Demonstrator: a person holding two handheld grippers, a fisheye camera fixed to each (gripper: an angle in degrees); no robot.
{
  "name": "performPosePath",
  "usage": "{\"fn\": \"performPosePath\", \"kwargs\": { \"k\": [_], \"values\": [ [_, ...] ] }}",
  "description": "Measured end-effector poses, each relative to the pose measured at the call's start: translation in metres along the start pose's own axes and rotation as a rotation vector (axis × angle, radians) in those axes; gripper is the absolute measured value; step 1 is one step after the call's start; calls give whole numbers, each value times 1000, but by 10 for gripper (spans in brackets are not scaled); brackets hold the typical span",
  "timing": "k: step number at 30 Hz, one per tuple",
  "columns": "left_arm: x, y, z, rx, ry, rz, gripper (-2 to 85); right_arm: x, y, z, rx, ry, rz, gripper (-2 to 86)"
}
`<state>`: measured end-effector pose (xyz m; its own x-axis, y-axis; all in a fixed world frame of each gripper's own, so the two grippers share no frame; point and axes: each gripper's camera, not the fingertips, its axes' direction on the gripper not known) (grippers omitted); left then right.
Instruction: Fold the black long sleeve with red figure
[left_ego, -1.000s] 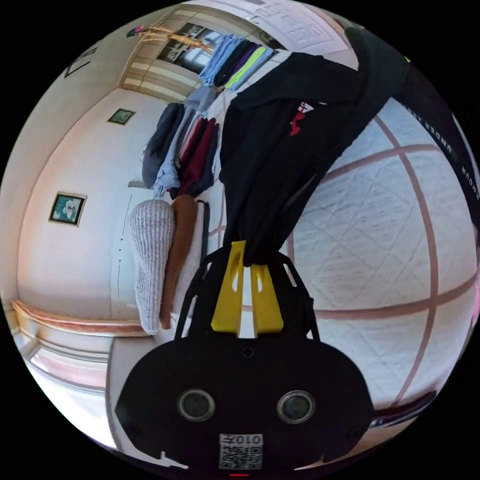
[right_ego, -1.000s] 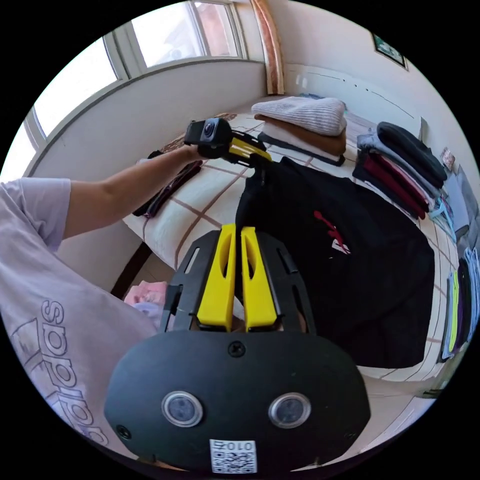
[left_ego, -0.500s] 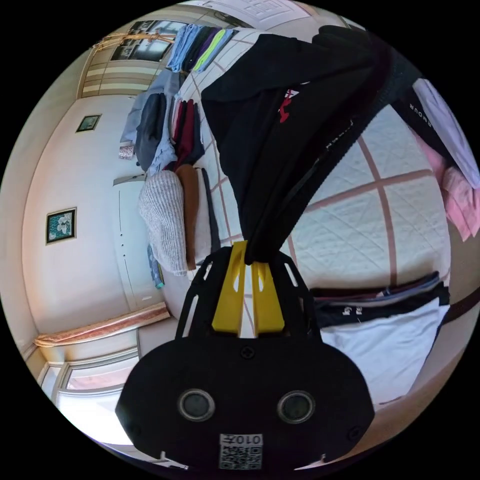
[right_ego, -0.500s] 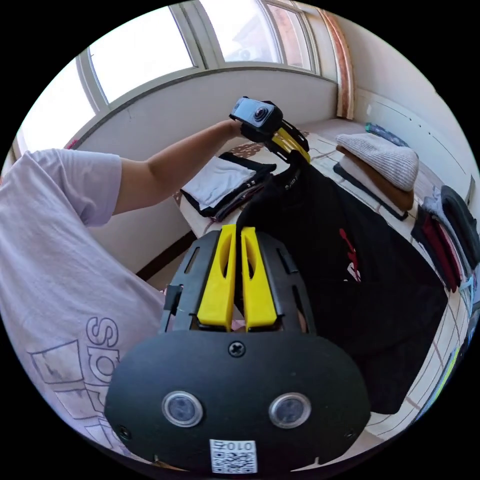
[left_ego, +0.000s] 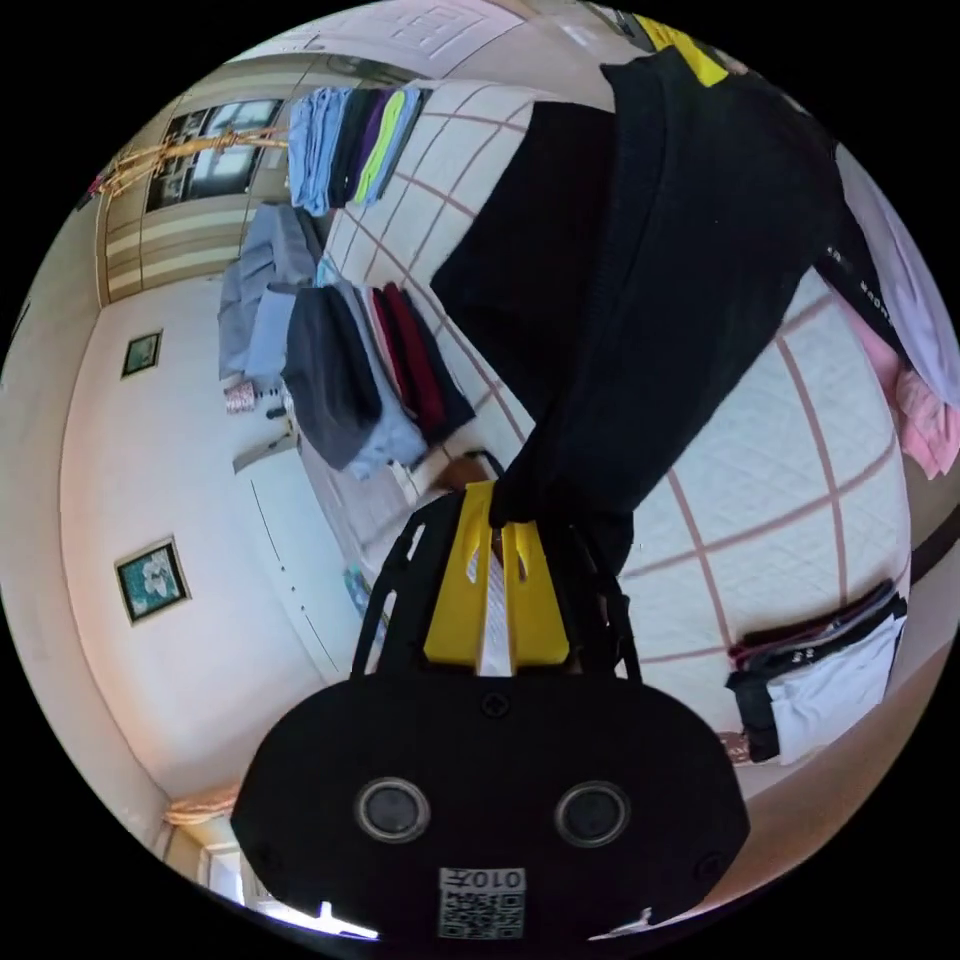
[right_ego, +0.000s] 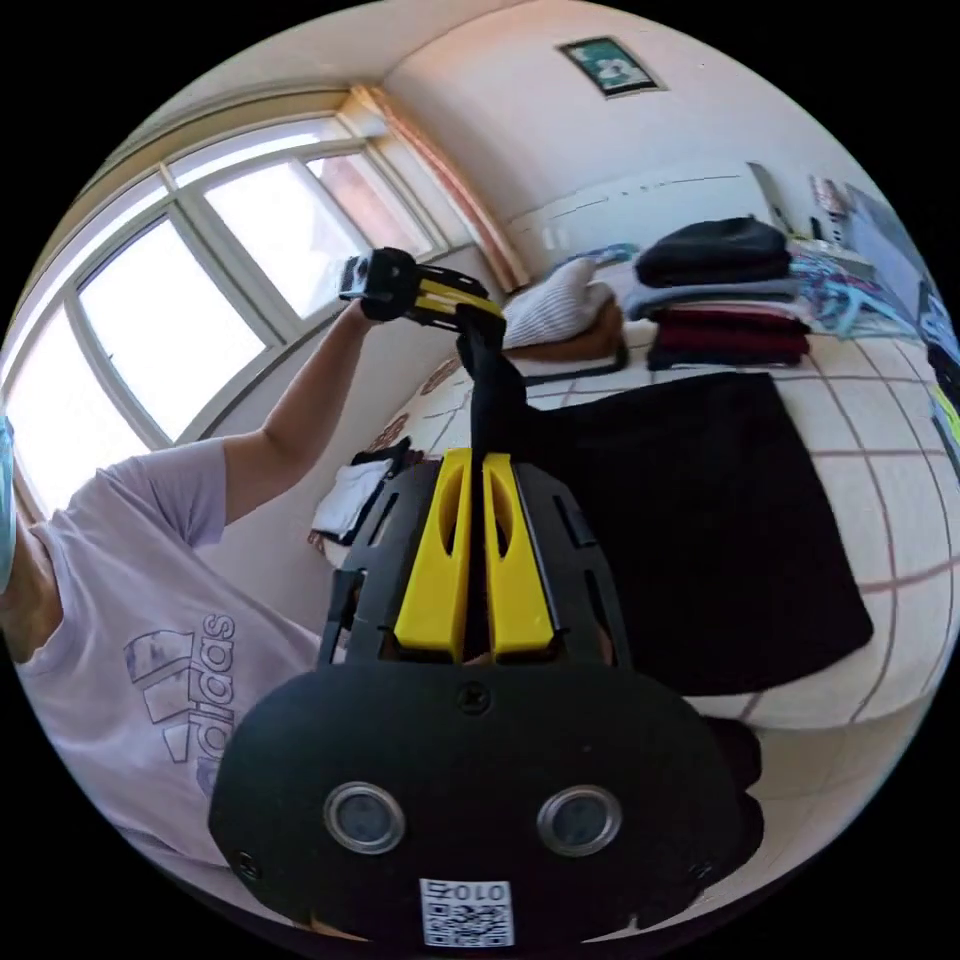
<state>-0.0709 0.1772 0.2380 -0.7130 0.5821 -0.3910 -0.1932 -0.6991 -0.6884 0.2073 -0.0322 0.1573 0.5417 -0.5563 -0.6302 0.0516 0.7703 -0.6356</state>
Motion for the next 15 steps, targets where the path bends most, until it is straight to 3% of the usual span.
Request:
{"fn": "performPosePath", "kwargs": {
  "k": [4,7,10,15],
  "values": [
    [-88,-147,58,6,79,168,-6,100,13,-50,40,129,200,36],
    [-112,-244,131,-41,168,270,-6,179,32,-46,-4,98,364,37],
    [-107,-310,204,-150,289,378,-6,232,51,-32,-5,-20,474,37],
    [-105,-351,255,-161,373,403,-4,264,62,-20,-7,-57,515,37]
  ]
}}
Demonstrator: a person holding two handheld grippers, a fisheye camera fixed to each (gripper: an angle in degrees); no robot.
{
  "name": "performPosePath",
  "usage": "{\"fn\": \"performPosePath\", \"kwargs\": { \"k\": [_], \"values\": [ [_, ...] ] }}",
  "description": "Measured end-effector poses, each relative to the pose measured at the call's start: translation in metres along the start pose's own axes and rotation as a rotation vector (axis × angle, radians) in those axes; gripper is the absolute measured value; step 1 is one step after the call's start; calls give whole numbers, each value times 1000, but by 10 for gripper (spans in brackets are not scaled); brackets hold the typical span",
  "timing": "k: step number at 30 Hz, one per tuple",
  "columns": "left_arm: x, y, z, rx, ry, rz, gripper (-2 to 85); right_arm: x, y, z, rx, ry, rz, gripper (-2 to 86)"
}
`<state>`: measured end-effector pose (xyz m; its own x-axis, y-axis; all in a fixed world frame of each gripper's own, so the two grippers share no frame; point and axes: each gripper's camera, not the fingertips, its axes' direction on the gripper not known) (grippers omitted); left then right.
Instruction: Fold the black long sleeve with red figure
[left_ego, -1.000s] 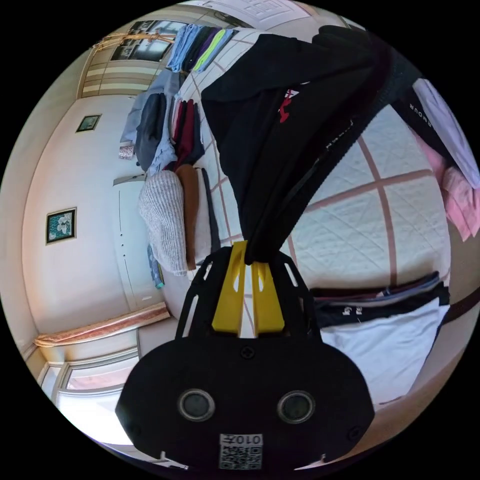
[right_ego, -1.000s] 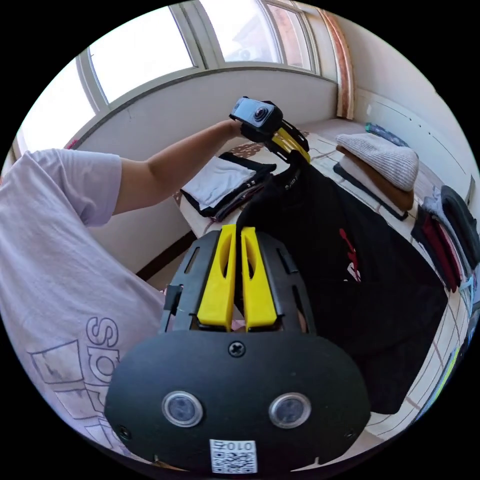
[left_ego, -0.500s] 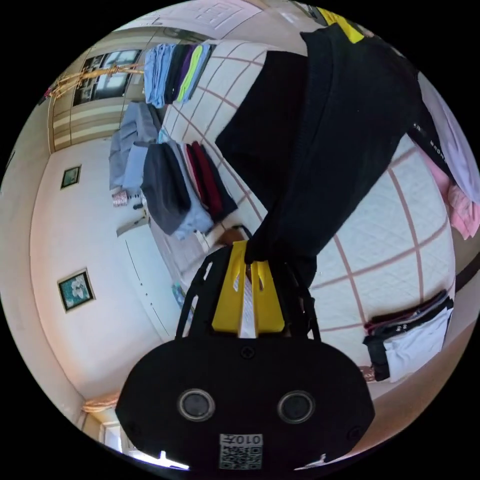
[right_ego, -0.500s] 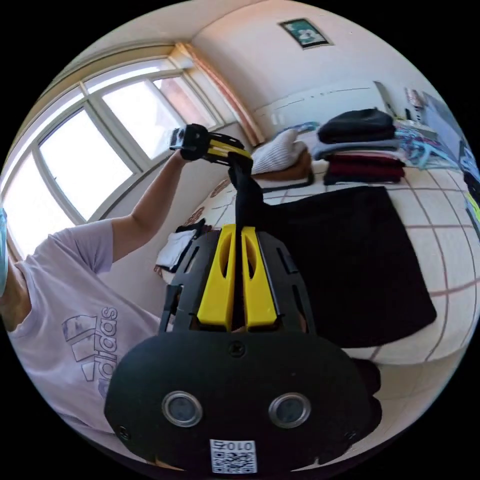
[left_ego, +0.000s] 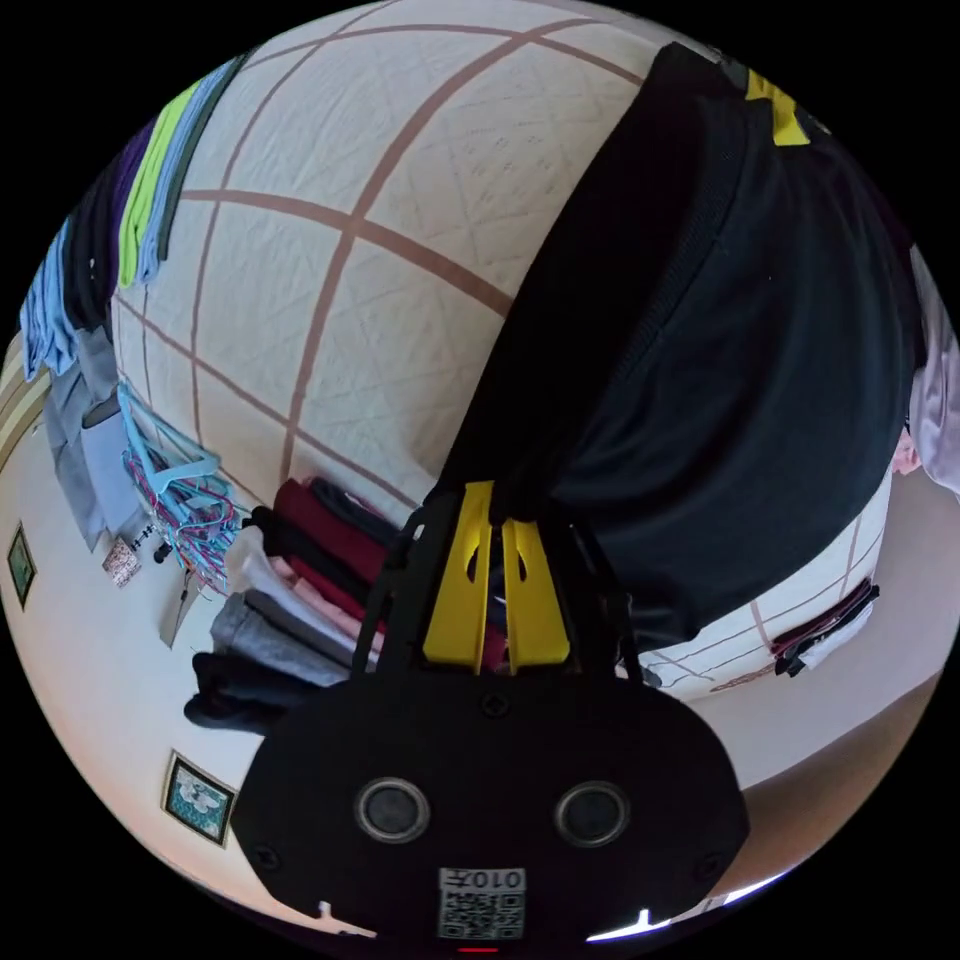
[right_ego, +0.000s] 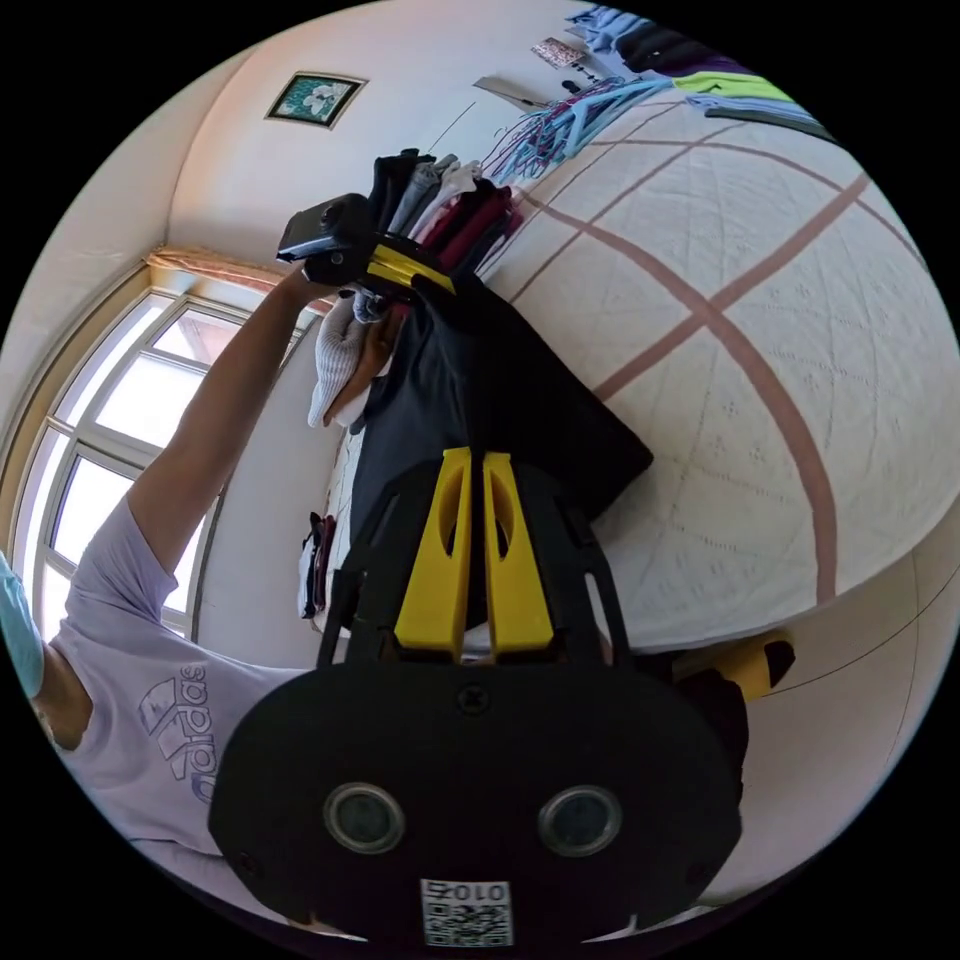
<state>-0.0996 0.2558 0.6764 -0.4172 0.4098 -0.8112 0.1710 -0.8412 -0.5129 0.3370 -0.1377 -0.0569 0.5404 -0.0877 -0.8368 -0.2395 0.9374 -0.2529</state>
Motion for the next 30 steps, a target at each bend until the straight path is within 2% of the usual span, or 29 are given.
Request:
{"fn": "performPosePath", "kwargs": {
  "k": [5,8,11,14,16,17,20,23,25,27,30],
  "values": [
    [-12,-6,2,-17,18,39,8,-1,8,10,36,32,-6,38],
    [-21,1,2,-46,-27,-31,28,-4,19,17,79,62,29,38],
    [-31,27,6,-32,-6,-176,47,-6,23,28,83,71,36,38],
    [-22,80,-2,59,-30,-408,59,-21,31,30,96,137,-10,39],
    [15,135,-11,142,-74,-566,67,-33,45,21,156,235,-21,40],
    [28,149,-11,149,-88,-603,68,-41,58,12,212,294,-17,41],
    [101,215,11,121,-120,-755,78,-70,90,0,270,311,-93,47],
    [163,272,62,142,7,-913,90,-122,114,25,183,323,-250,55],
    [194,306,109,234,232,-1028,100,-156,129,54,124,301,-363,64],
    [214,320,139,280,349,-1076,106,-187,144,89,47,299,-471,78],
    [244,328,168,282,352,-1096,109,-222,169,140,-51,370,-595,103]
  ]
}}
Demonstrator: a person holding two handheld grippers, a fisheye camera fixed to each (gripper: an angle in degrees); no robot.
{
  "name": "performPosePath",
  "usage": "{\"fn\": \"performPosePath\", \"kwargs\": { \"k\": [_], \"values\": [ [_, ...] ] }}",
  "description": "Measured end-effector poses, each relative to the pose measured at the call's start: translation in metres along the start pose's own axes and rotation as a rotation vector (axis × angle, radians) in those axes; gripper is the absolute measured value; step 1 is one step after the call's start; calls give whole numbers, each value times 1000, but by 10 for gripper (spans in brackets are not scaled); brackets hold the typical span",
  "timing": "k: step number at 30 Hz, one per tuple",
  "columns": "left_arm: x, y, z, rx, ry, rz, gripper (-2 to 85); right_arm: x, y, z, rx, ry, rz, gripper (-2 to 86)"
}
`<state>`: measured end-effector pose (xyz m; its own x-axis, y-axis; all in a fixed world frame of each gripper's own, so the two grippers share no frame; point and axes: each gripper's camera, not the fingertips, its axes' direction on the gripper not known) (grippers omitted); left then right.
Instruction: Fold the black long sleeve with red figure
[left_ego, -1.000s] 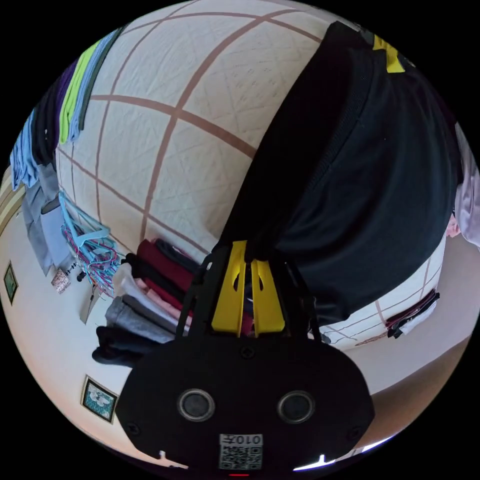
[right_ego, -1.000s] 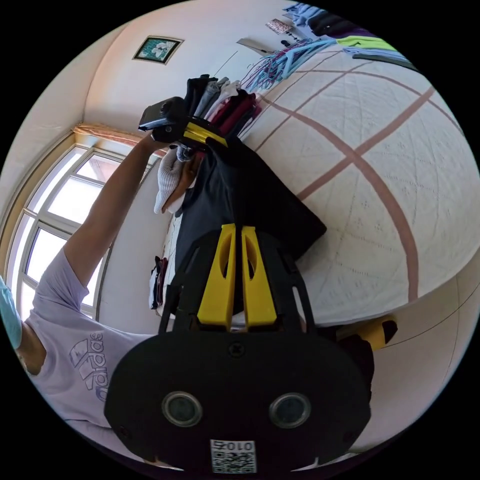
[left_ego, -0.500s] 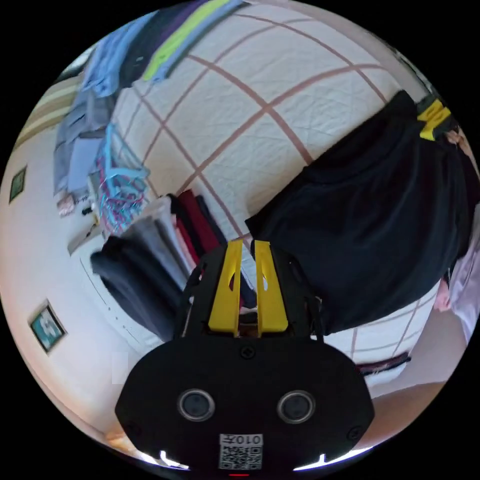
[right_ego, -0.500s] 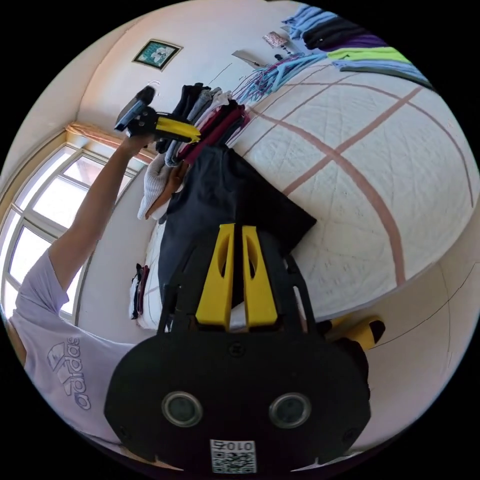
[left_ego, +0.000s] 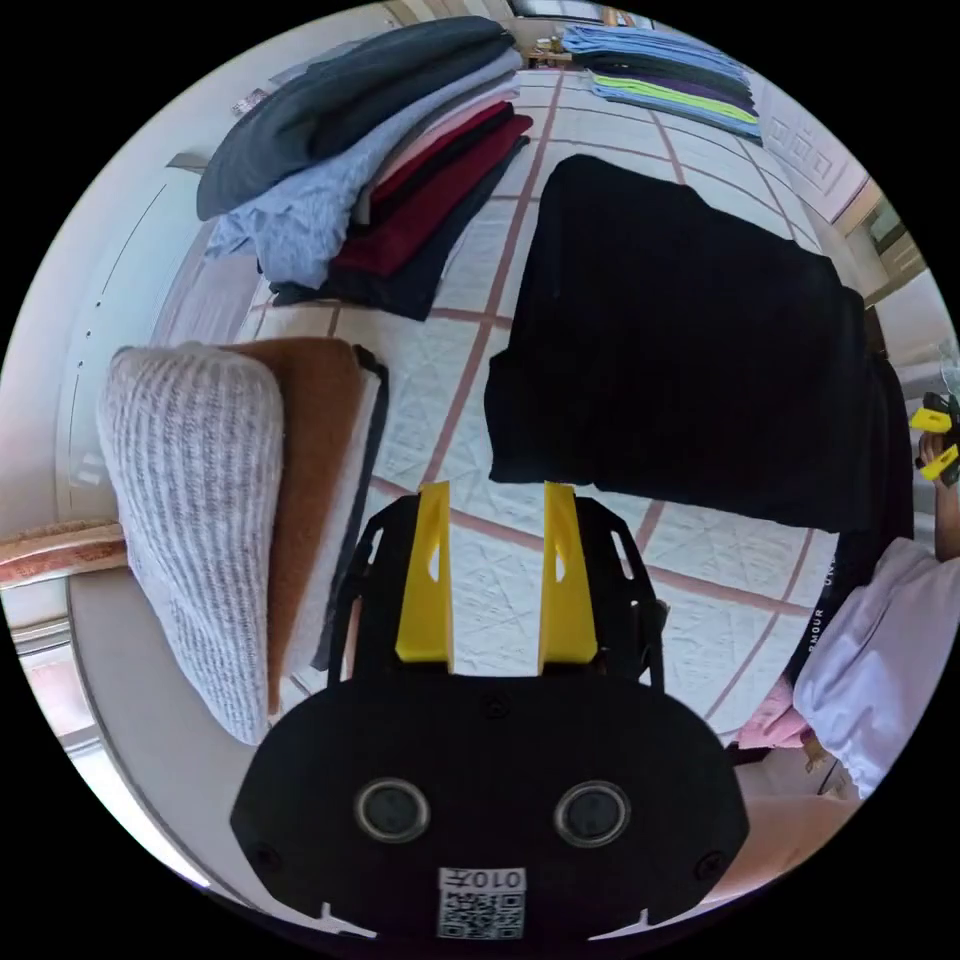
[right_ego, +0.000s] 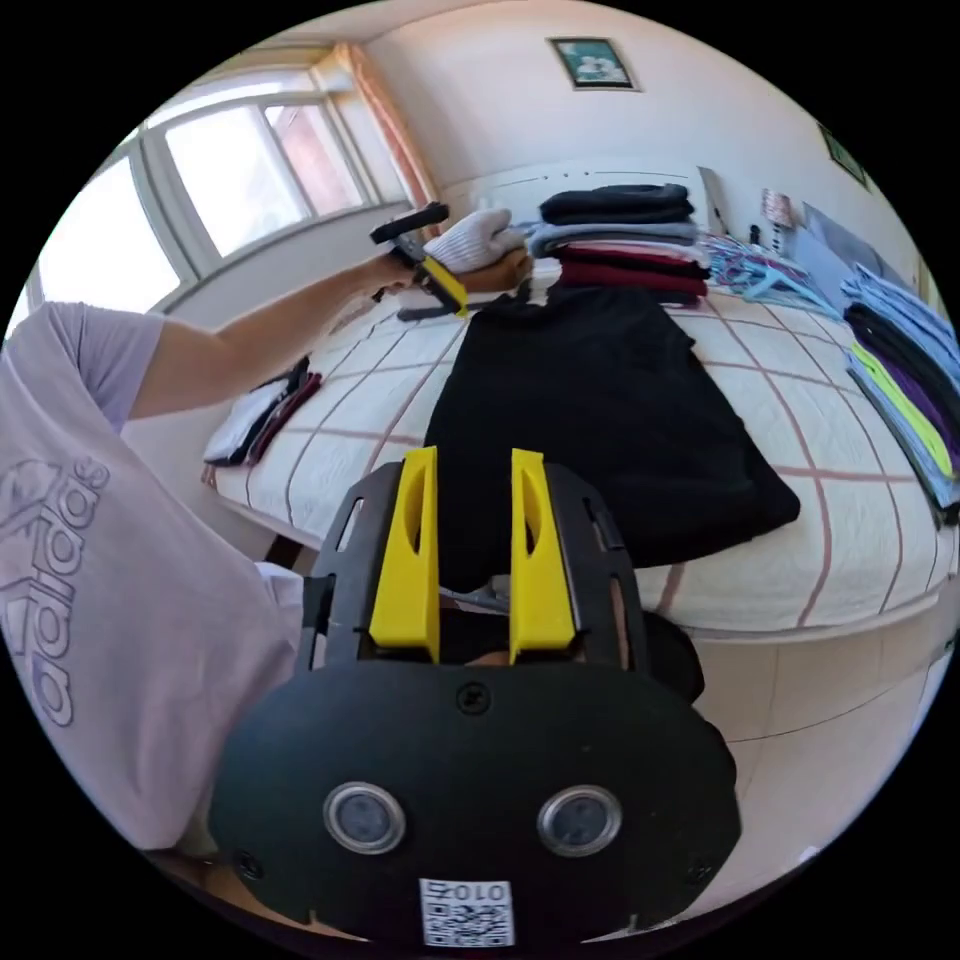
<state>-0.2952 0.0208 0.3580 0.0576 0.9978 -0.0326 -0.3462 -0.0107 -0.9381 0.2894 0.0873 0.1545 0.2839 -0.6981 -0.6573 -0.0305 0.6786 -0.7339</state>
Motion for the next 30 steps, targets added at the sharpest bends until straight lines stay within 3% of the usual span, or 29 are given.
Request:
{"fn": "performPosePath", "kwargs": {
  "k": [5,12,15,21,23,25,26,30],
  "values": [
    [5,24,19,72,61,86,101,-51,8,36,-121,70,-51,121],
    [49,36,15,81,-154,268,36,-102,17,81,-245,268,-110,109],
    [55,46,-8,78,-218,305,16,-113,22,93,-266,333,-139,57],
    [45,73,-54,150,-174,203,4,-97,29,98,-321,247,-70,25],
    [45,75,-41,90,-118,138,4,-91,32,94,-301,207,-41,25],
    [50,85,-15,-96,-247,-20,3,-84,34,85,-269,200,-11,26],
    [55,90,-15,-107,-279,-37,4,-76,35,75,-238,214,20,28],
    [114,144,-83,110,-346,-120,20,-28,47,28,-82,241,170,45]
  ]
}}
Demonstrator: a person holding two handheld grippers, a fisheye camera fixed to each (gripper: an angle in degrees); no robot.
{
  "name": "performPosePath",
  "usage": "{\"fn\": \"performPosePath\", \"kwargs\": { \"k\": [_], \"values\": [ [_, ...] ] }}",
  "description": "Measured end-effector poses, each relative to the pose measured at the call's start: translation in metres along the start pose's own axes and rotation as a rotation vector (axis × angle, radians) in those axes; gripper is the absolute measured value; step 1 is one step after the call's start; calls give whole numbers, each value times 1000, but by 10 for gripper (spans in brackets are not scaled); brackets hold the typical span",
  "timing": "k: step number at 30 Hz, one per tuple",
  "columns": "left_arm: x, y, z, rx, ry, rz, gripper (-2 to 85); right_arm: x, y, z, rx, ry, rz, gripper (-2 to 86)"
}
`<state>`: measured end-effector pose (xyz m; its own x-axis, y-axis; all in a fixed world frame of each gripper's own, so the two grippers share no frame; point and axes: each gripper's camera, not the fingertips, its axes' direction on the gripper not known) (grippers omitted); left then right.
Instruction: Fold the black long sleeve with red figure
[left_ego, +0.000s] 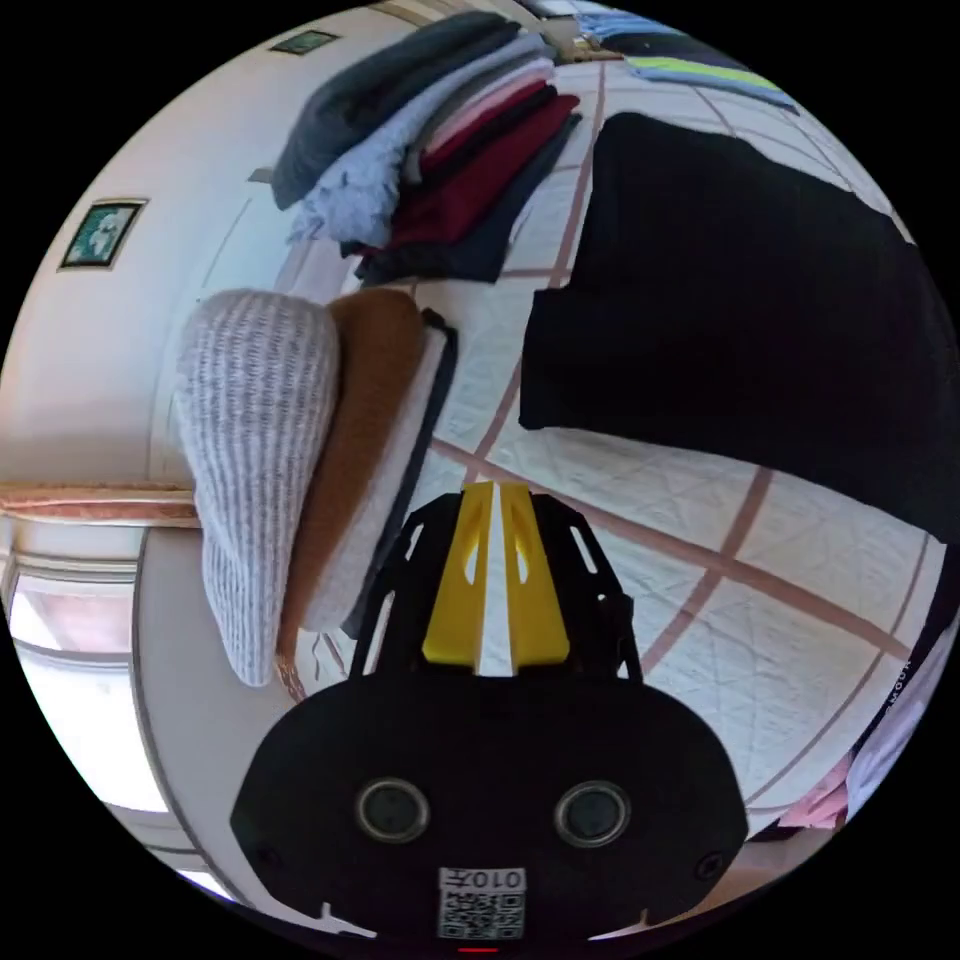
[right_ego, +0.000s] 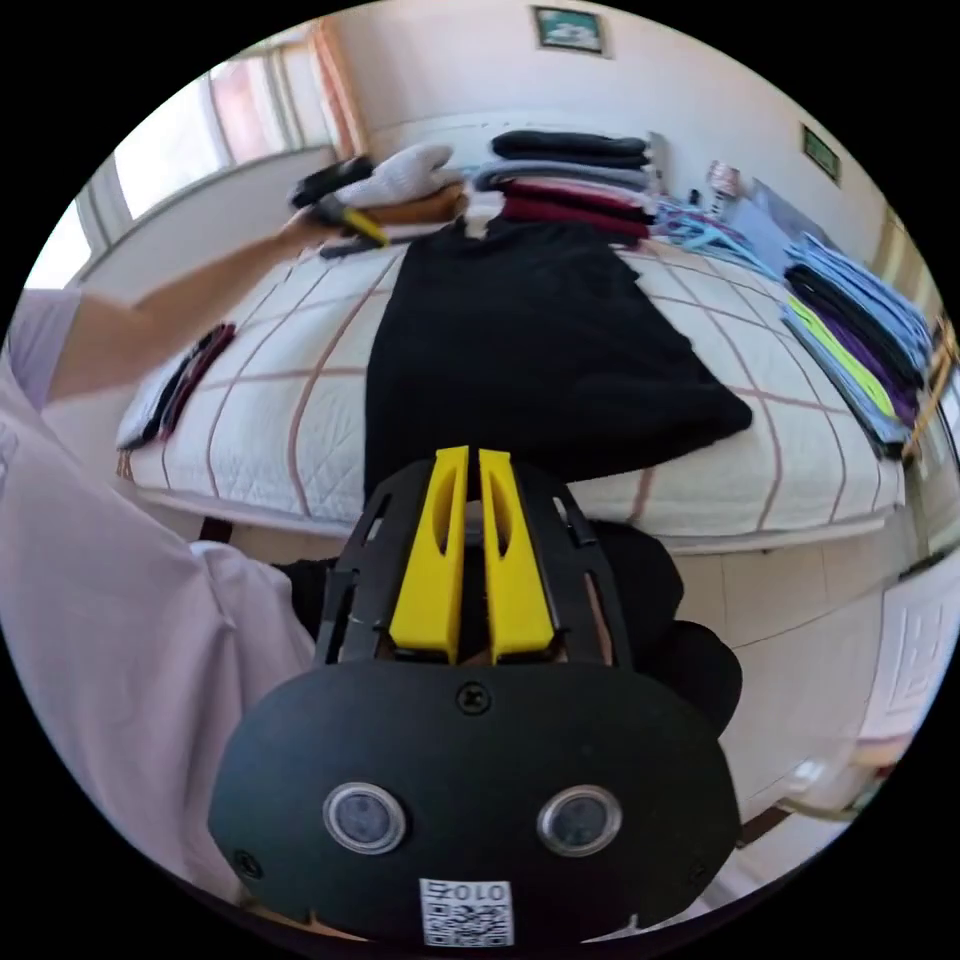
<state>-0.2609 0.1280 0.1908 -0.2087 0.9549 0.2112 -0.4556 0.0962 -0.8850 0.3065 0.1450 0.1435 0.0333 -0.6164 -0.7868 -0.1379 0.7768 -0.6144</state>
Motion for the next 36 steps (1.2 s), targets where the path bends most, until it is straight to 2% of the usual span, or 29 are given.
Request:
{"fn": "performPosePath", "kwargs": {
  "k": [2,4,6,8,10,13,16,24,30,36],
  "values": [
    [27,28,-56,154,4,23,34,54,4,-18,75,-60,136,74],
    [87,72,-131,405,17,161,49,93,7,-27,111,-145,217,94],
    [142,105,-181,574,11,272,59,126,10,-33,155,-225,284,103],
    [202,128,-218,671,26,382,67,157,14,-33,183,-296,342,112],
    [280,145,-245,682,-8,525,79,173,17,-30,198,-340,373,113],
    [344,159,-258,715,-81,630,90,190,22,-28,224,-422,400,114],
    [376,159,-258,686,-165,708,92,202,29,-33,245,-471,411,113],
    [401,152,-297,783,-173,817,66,251,36,-37,176,-446,509,123],
    [400,148,-309,728,-137,780,28,301,9,-25,110,-427,563,147],
    [336,148,-355,763,110,547,5,341,-9,-19,156,-567,594,167]
  ]
}}
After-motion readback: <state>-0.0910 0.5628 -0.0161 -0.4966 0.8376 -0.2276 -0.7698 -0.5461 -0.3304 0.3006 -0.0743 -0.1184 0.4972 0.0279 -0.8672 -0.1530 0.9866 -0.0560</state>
